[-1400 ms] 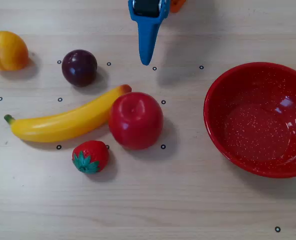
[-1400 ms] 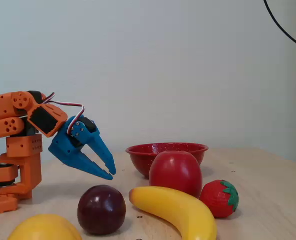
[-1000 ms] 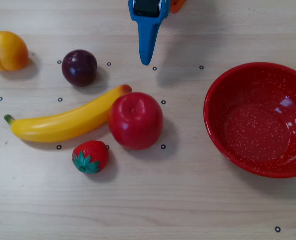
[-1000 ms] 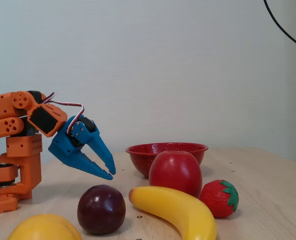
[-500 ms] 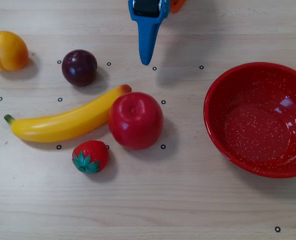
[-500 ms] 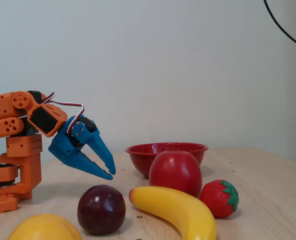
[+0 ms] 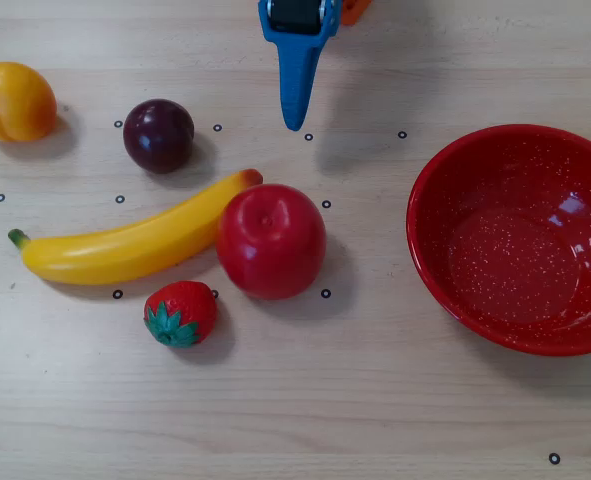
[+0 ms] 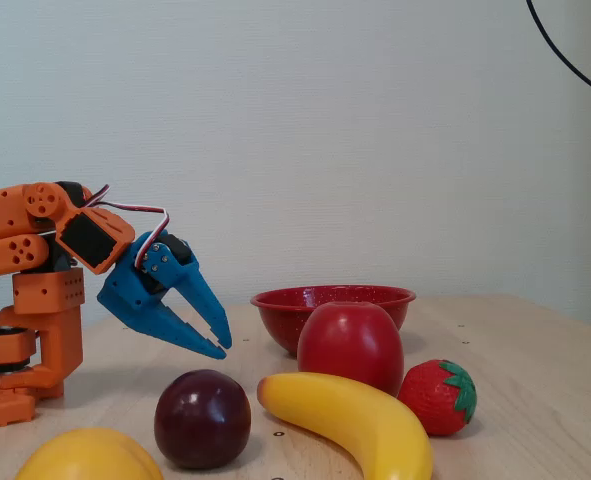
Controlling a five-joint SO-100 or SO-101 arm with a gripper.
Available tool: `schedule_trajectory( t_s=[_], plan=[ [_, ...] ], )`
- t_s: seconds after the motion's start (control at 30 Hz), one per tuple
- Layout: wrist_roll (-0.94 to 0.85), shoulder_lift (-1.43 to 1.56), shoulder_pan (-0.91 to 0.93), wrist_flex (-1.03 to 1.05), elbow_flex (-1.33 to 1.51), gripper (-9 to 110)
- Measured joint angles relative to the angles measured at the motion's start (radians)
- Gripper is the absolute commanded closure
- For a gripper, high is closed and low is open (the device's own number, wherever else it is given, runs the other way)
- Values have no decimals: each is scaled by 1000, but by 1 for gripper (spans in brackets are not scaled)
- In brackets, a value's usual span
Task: Put the peach in the red bowl.
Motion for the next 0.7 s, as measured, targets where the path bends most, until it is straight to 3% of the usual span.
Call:
schedule_trajectory(
  t_s=[0.3, 0.7],
  plan=[
    [23, -2, -2, 0, 0, 101],
    [130, -325, -54, -2, -216, 101]
  ],
)
